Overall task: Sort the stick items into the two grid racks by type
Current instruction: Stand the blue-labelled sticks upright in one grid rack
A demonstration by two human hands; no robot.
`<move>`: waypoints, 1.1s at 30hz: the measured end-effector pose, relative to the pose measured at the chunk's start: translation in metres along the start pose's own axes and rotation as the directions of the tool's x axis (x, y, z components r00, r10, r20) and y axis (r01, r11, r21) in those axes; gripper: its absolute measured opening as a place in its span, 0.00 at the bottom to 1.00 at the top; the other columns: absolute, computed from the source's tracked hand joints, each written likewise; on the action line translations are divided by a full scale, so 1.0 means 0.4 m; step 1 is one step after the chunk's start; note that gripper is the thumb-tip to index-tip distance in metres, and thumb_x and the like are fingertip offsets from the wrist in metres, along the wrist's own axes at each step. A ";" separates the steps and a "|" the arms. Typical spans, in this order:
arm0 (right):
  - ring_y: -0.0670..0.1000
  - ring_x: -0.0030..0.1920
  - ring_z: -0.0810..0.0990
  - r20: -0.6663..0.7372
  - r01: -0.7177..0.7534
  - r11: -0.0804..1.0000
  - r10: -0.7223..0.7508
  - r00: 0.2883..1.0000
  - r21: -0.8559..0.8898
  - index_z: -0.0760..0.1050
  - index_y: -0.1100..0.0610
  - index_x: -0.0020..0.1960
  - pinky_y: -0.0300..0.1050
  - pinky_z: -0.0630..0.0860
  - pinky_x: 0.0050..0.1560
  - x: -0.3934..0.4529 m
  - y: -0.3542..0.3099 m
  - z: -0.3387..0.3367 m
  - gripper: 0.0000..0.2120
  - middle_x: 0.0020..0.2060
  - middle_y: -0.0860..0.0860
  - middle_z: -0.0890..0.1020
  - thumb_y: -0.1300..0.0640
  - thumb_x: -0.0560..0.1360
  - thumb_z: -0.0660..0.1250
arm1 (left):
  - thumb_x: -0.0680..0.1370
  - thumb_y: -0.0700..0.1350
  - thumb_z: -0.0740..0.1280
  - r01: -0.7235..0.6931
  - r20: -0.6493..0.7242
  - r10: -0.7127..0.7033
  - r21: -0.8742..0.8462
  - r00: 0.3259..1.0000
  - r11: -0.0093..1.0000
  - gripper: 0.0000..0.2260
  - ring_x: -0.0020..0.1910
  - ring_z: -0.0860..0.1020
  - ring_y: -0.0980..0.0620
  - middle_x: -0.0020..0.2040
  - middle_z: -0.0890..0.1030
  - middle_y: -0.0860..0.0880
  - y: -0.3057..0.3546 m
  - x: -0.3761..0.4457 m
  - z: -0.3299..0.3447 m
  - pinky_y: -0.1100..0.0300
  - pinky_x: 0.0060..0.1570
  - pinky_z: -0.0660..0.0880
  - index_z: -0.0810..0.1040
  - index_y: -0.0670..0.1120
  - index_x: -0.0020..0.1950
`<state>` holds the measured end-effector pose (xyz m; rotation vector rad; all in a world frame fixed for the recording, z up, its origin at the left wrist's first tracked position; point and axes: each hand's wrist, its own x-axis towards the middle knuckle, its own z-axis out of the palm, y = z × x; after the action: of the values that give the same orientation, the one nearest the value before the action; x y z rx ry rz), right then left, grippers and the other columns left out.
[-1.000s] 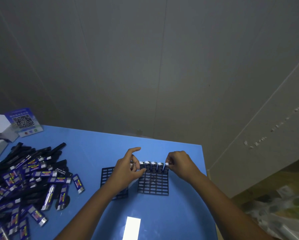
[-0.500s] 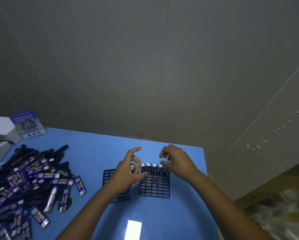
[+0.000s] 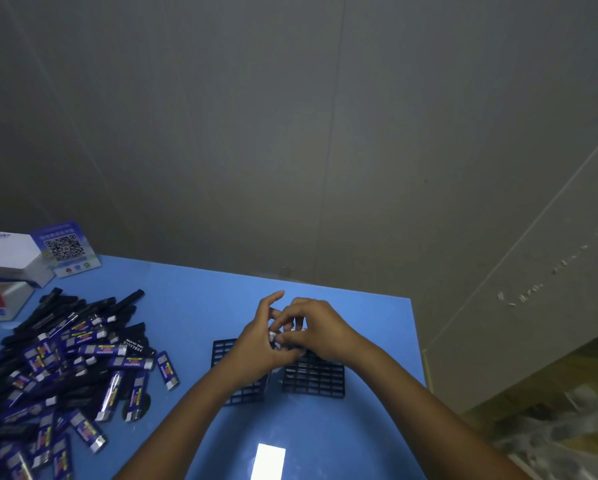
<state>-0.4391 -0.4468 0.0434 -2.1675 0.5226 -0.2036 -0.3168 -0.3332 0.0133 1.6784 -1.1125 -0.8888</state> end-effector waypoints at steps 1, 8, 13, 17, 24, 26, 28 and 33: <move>0.45 0.43 0.76 0.003 -0.001 1.000 0.001 1.000 -0.002 0.85 0.48 0.48 0.39 0.74 0.46 0.002 -0.001 0.003 0.05 0.42 0.47 0.78 0.55 0.73 0.76 | 0.68 0.39 0.78 0.002 0.004 -0.002 0.005 1.000 1.000 0.46 0.47 0.83 0.55 0.56 0.75 0.51 -0.001 0.000 -0.001 0.62 0.47 0.79 0.54 0.55 0.77; 0.44 0.46 0.75 0.072 0.032 0.999 -0.029 0.997 -0.041 0.83 0.49 0.46 0.36 0.72 0.47 0.013 0.001 -0.004 0.03 0.44 0.47 0.77 0.56 0.74 0.75 | 0.68 0.43 0.79 0.017 0.051 -0.018 0.025 0.999 1.000 0.47 0.51 0.82 0.56 0.58 0.75 0.55 0.010 -0.006 -0.004 0.60 0.51 0.80 0.52 0.57 0.77; 0.44 0.45 0.75 0.081 0.056 0.998 -0.054 0.995 -0.019 0.82 0.51 0.46 0.35 0.72 0.48 0.018 -0.004 -0.025 0.03 0.45 0.48 0.77 0.57 0.74 0.74 | 0.69 0.43 0.78 0.021 0.076 -0.024 0.038 0.997 0.999 0.45 0.51 0.82 0.54 0.59 0.76 0.54 0.025 -0.001 -0.010 0.56 0.53 0.80 0.53 0.58 0.77; 0.41 0.44 0.74 0.077 0.052 0.998 -0.050 0.996 -0.022 0.82 0.52 0.47 0.33 0.71 0.47 0.017 0.001 -0.028 0.03 0.44 0.41 0.75 0.58 0.74 0.74 | 0.72 0.35 0.72 0.018 0.140 -0.025 0.050 0.990 0.999 0.41 0.49 0.82 0.46 0.57 0.77 0.50 0.028 0.004 -0.013 0.50 0.50 0.81 0.54 0.60 0.76; 0.44 0.44 0.77 -0.039 -0.009 1.000 0.009 0.999 -0.013 0.81 0.49 0.47 0.36 0.74 0.47 0.006 0.029 -0.023 0.05 0.42 0.45 0.80 0.57 0.74 0.73 | 0.74 0.33 0.69 0.029 0.116 -0.033 0.036 0.993 0.999 0.40 0.45 0.80 0.53 0.58 0.74 0.50 0.019 0.011 -0.009 0.56 0.49 0.80 0.53 0.58 0.77; 0.44 0.42 0.79 -0.115 -0.078 0.996 0.083 0.990 0.049 0.80 0.52 0.47 0.37 0.76 0.45 -0.010 0.047 -0.017 0.05 0.41 0.47 0.82 0.61 0.75 0.70 | 0.74 0.33 0.70 0.029 0.058 -0.030 0.023 0.998 0.999 0.39 0.43 0.79 0.56 0.57 0.73 0.49 0.014 0.015 -0.013 0.56 0.49 0.79 0.54 0.56 0.76; 0.45 0.41 0.82 -0.112 -0.160 0.985 0.167 0.980 0.064 0.80 0.56 0.47 0.42 0.80 0.47 -0.027 0.070 -0.006 0.06 0.40 0.49 0.84 0.63 0.75 0.66 | 0.74 0.32 0.70 0.023 0.017 -0.023 0.015 1.000 1.000 0.38 0.41 0.78 0.57 0.57 0.73 0.48 0.014 0.018 -0.021 0.60 0.47 0.78 0.55 0.54 0.76; 0.47 0.48 0.85 0.180 -0.252 0.943 0.215 0.960 0.219 0.81 0.53 0.50 0.40 0.81 0.53 -0.053 0.086 0.052 0.07 0.47 0.52 0.86 0.57 0.73 0.75 | 0.75 0.29 0.67 -0.006 -0.070 0.004 -0.018 0.998 1.000 0.34 0.39 0.78 0.59 0.56 0.74 0.46 0.031 0.027 -0.025 0.64 0.45 0.77 0.57 0.52 0.74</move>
<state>-0.4613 -0.4407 0.0041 -1.8499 0.6280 0.0307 -0.3077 -0.3428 0.0275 1.6785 -1.0583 -0.8287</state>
